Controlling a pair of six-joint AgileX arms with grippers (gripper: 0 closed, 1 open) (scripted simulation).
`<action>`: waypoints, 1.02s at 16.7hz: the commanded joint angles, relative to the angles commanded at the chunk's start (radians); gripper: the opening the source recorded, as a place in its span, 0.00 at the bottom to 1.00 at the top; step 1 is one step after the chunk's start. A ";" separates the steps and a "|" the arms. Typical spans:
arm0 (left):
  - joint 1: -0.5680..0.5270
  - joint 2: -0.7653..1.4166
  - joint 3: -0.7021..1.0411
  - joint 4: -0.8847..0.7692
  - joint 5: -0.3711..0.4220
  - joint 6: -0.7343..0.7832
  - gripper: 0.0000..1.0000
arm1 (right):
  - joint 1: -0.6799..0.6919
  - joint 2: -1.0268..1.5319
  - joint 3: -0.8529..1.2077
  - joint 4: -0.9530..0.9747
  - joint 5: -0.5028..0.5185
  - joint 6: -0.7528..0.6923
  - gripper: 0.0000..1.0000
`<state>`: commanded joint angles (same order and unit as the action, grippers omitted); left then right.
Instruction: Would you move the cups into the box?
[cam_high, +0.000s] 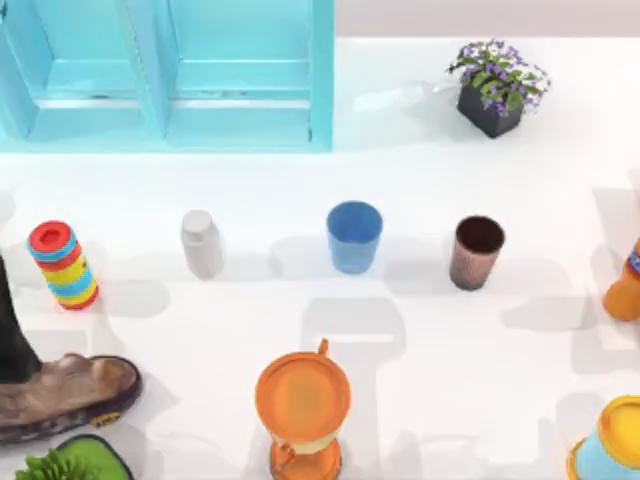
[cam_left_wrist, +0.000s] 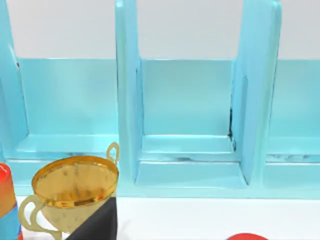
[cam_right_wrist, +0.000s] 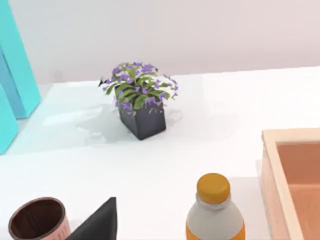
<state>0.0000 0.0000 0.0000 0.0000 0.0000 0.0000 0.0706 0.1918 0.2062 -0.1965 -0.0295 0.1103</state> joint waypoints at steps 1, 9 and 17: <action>0.000 0.000 0.000 0.000 0.000 0.000 1.00 | 0.019 0.065 0.068 -0.059 -0.007 0.030 1.00; 0.000 0.000 0.000 0.000 0.000 0.000 1.00 | 0.179 0.844 0.805 -0.626 -0.042 0.254 1.00; 0.000 0.000 0.000 0.000 0.000 0.000 1.00 | 0.286 1.663 1.520 -1.082 -0.003 0.304 1.00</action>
<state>0.0000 0.0000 0.0000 0.0000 0.0000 0.0000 0.3563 1.8544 1.7265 -1.2782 -0.0329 0.4145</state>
